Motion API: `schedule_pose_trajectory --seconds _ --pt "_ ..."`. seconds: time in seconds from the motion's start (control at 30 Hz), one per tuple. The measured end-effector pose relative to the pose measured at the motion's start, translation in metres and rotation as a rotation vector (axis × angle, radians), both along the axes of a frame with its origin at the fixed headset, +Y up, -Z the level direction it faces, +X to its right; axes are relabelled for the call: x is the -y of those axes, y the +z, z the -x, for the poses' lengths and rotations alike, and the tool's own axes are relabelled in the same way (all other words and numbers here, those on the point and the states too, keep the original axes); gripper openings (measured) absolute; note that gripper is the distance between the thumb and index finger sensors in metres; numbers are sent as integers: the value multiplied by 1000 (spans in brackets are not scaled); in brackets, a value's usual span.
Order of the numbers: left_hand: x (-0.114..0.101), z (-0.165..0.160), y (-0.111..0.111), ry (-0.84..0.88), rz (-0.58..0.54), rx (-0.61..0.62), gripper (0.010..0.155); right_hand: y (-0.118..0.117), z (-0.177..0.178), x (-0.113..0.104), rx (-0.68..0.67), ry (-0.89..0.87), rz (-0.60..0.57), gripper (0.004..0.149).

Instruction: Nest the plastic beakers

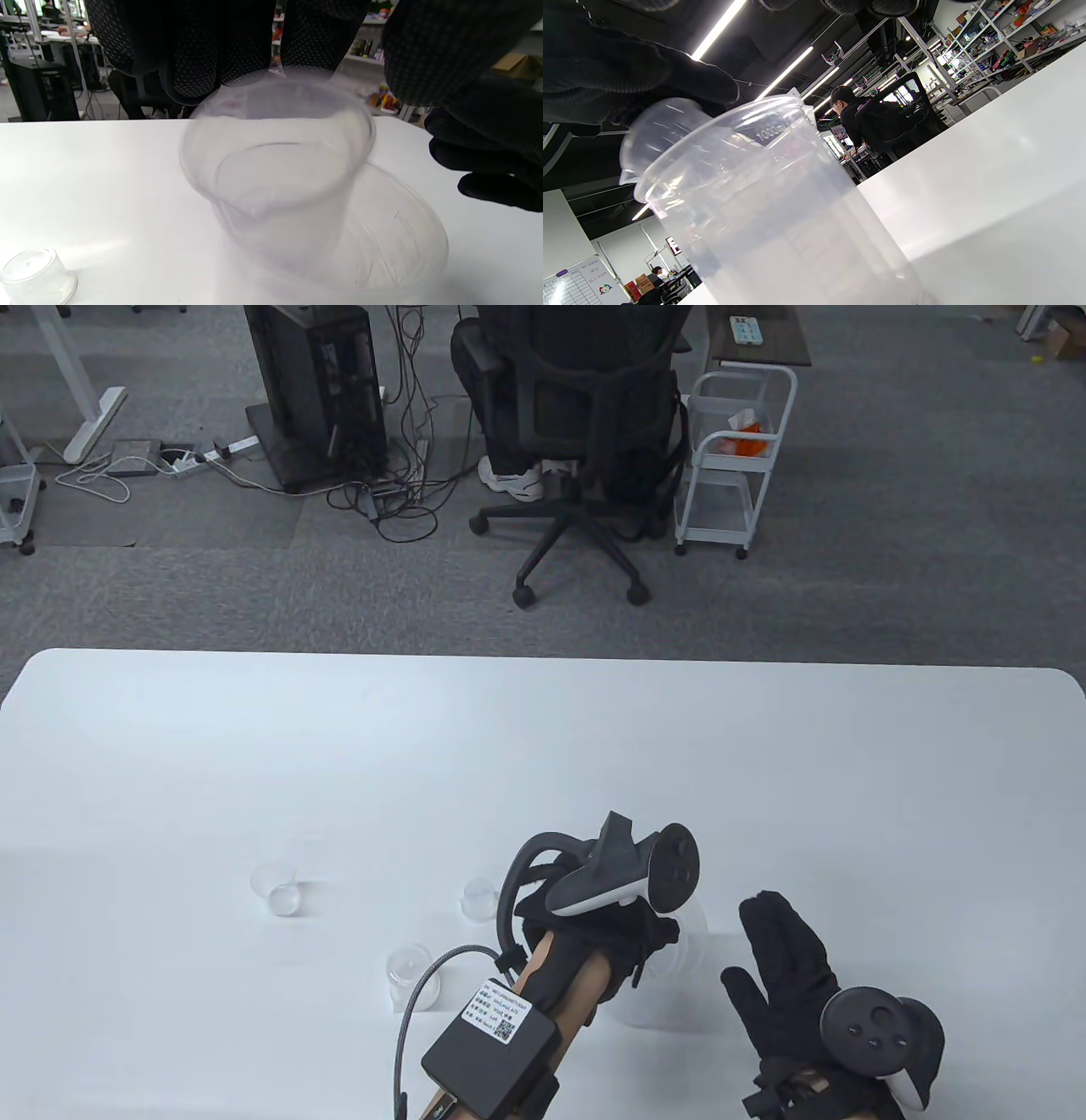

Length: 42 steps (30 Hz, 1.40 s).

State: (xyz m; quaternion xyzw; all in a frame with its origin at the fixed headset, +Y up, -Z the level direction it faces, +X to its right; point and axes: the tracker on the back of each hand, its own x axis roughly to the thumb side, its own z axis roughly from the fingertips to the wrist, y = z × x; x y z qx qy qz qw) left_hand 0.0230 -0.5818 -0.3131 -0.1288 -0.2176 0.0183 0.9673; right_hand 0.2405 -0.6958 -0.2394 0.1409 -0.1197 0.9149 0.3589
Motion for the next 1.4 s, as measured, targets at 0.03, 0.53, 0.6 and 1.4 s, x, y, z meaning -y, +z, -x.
schedule_pose_trajectory --seconds 0.03,0.53,0.6,1.4 --pt "-2 3 0 24 -10 0 66 0 0 0 0 1 0 74" --pt "24 106 9 3 -25 -179 68 0 1 1 -7 -2 1 74" --pt "34 123 10 -8 -24 -211 68 0 1 1 -6 -3 1 74" --pt "134 189 18 -153 93 -359 78 0 0 2 -5 -13 9 74"
